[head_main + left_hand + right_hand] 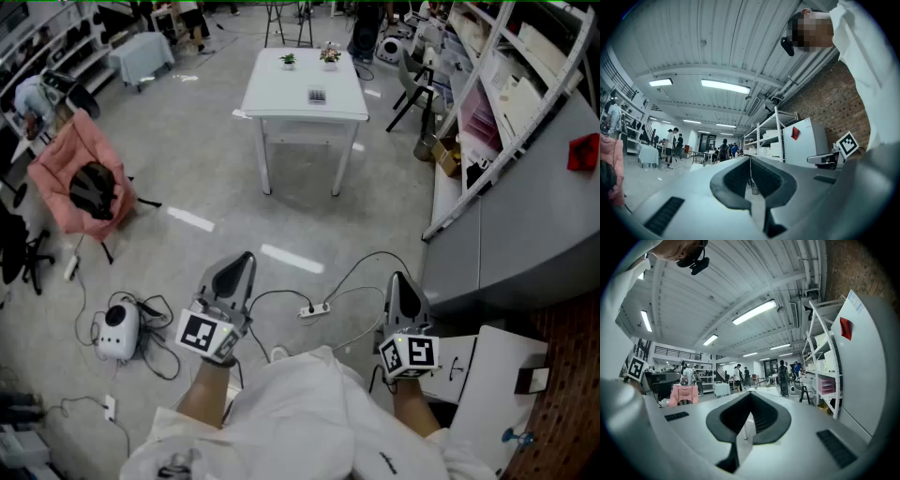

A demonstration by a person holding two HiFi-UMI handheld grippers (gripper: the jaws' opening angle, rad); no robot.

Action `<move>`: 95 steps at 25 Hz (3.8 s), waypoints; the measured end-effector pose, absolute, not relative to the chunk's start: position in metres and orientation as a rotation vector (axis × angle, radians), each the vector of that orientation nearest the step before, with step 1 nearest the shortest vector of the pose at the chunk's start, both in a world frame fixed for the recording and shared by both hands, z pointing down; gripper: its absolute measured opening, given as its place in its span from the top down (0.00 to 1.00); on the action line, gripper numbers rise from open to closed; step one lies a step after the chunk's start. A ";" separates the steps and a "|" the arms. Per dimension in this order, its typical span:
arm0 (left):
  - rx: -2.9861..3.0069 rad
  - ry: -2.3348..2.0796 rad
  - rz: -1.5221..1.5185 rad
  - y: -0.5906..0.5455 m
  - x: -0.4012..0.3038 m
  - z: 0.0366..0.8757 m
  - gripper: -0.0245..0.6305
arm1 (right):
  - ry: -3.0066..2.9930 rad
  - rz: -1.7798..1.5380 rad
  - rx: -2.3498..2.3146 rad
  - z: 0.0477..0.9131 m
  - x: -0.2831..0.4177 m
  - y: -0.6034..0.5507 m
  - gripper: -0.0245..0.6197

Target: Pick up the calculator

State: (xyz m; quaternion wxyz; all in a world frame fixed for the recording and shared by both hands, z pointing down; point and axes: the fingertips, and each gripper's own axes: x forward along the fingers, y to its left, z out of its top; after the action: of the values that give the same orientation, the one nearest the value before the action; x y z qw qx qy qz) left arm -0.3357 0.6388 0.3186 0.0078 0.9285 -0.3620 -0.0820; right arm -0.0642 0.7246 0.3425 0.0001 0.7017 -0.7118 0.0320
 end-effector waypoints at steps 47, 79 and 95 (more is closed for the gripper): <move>2.677 -1.319 0.020 0.590 -0.251 0.369 0.22 | -2.348 0.232 2.169 0.384 0.053 0.677 0.94; 2.697 -1.003 -0.107 0.294 -0.293 0.393 0.22 | -2.222 0.115 2.262 0.351 -0.051 0.383 0.94; 2.719 -1.022 -0.066 0.154 -0.190 0.394 0.22 | -2.342 0.131 2.191 0.369 0.027 0.229 0.93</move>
State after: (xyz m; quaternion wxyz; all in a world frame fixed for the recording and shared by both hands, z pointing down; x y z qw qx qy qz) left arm -0.1901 0.1542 0.3940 0.1178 0.9293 -0.3494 -0.0226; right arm 0.0267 0.2294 0.3686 -0.0341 0.6824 -0.7291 0.0409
